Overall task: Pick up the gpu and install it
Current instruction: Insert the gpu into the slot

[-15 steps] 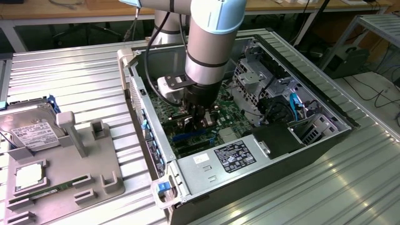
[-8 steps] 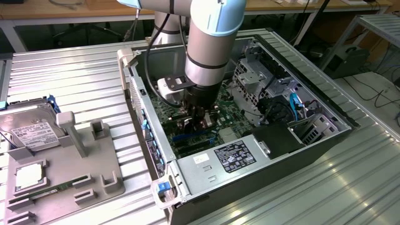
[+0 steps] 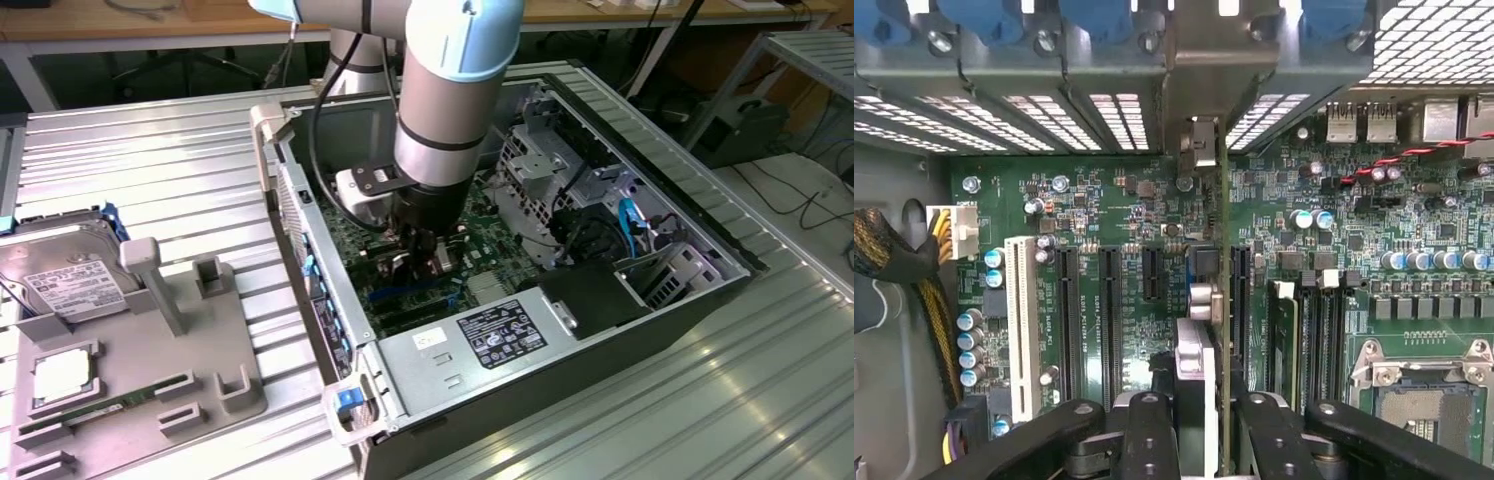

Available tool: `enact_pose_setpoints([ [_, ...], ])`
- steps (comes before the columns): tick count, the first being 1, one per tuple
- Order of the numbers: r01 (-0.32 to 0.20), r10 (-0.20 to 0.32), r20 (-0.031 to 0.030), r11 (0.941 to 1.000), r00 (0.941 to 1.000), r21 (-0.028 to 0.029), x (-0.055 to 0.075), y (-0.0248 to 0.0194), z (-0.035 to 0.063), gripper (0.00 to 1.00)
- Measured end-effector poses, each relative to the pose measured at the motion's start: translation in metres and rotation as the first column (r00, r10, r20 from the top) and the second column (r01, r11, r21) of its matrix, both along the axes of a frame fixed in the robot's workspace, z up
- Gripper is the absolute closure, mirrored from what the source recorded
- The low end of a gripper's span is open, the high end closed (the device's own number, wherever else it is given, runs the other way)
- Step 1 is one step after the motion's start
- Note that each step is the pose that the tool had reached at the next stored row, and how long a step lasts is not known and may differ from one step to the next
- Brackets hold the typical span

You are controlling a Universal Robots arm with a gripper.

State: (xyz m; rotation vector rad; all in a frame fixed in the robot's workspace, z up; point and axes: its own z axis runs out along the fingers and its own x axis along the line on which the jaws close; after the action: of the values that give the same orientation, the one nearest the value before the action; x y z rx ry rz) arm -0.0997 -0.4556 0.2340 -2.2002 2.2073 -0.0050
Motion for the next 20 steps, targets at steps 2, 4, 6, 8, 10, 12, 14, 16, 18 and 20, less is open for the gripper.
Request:
enact_pose_setpoints([
  [2, 0.000, 0.000, 0.0002, 1.0000, 1.0000, 0.0004, 0.0000, 0.0001, 0.0047, 0.72],
  [4, 0.000, 0.000, 0.0001, 1.0000, 1.0000, 0.0001, 0.0000, 0.0000, 0.0063, 0.72],
  [6, 0.000, 0.000, 0.0000, 1.0000, 1.0000, 0.0001, 0.0000, -0.0004, 0.0063, 0.72],
  [8, 0.000, 0.000, -0.0001, 1.0000, 1.0000, 0.0000, 0.0000, -0.0021, 0.0063, 0.72],
  [10, 0.001, -0.001, 0.0000, 1.0000, 1.0000, 0.0000, -0.0001, -0.0027, 0.0063, 0.72],
  [12, 0.002, -0.002, -0.0001, 1.0000, 1.0000, -0.0001, 0.0000, -0.0027, 0.0061, 0.72],
  [14, 0.004, -0.004, -0.0002, 1.0000, 1.0000, 0.0000, 0.0000, -0.0028, 0.0055, 0.72],
  [16, 0.005, -0.005, -0.0011, 1.0000, 1.0000, -0.0001, 0.0000, -0.0028, 0.0049, 0.72],
  [18, 0.005, -0.005, -0.0011, 1.0000, 1.0000, 0.0000, 0.0003, -0.0030, 0.0048, 0.72],
  [20, 0.005, -0.005, -0.0012, 1.0000, 1.0000, 0.0000, 0.0009, -0.0035, 0.0048, 0.72],
])
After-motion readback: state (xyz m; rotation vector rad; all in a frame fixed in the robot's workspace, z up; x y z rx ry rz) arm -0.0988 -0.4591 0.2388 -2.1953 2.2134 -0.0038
